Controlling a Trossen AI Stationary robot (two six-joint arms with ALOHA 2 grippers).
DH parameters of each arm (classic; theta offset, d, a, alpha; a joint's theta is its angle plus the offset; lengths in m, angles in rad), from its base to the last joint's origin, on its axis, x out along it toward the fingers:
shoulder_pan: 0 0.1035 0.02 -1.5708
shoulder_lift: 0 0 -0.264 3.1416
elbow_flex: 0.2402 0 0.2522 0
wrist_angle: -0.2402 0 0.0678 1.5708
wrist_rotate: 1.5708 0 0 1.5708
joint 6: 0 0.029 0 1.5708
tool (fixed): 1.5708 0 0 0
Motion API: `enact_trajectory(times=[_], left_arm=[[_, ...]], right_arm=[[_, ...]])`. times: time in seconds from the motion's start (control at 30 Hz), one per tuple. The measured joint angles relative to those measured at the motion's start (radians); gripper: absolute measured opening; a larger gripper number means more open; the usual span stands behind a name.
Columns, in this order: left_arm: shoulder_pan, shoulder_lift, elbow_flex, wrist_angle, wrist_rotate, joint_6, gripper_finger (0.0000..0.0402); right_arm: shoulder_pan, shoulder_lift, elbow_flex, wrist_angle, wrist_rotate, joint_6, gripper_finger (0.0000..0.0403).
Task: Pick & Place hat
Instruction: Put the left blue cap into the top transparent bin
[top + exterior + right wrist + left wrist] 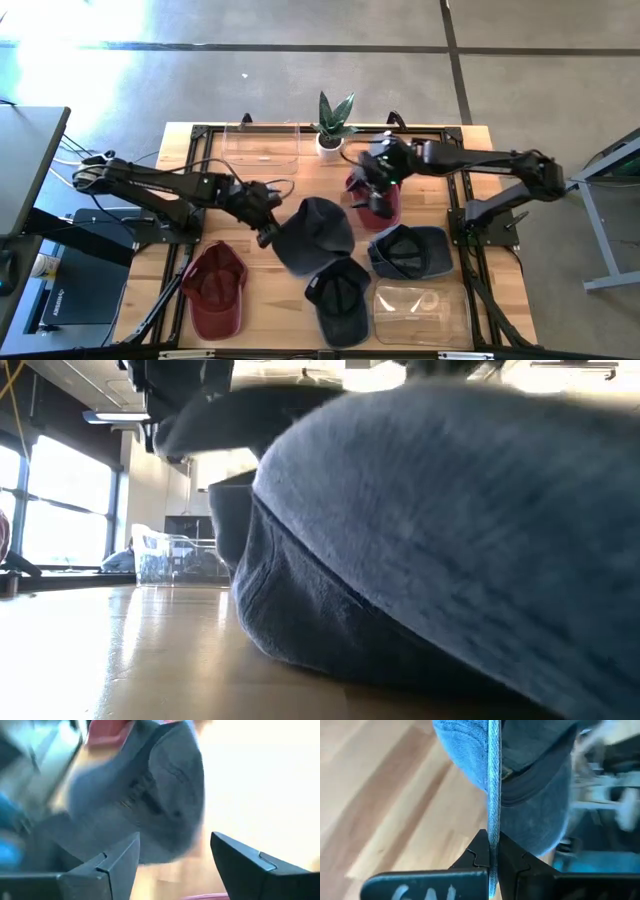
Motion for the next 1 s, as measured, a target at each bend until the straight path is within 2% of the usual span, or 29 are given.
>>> enact_trajectory(times=[0.17,0.3,0.43,0.57,0.73,0.87,1.0], left_arm=[[0.075,-0.038,0.000,0.003,0.154,0.028,0.0000],[0.119,-0.062,0.000,0.004,0.235,0.038,0.0000],[0.141,-0.066,0.000,0.004,0.268,0.038,0.0000],[0.140,-0.066,0.000,0.004,0.271,0.038,0.0000],[0.140,-0.066,0.000,0.044,0.296,0.033,0.0000],[0.140,-0.065,0.000,0.066,0.293,0.017,0.0000],[0.140,-0.065,0.000,0.067,0.293,0.011,0.0000]], right_arm=[[0.069,-0.035,0.001,-0.107,0.181,-0.535,0.0243],[0.130,-0.021,-0.009,-0.110,0.262,-0.787,0.0243],[0.179,-0.014,-0.082,-0.013,0.291,-0.902,0.0243],[0.216,-0.013,-0.201,0.200,0.376,-0.982,0.0243],[0.237,-0.013,-0.346,0.449,0.411,-1.031,0.0235],[0.255,-0.013,-0.419,0.569,0.419,-1.032,0.0200],[0.278,-0.013,-0.447,0.635,0.412,-1.046,0.0147]])
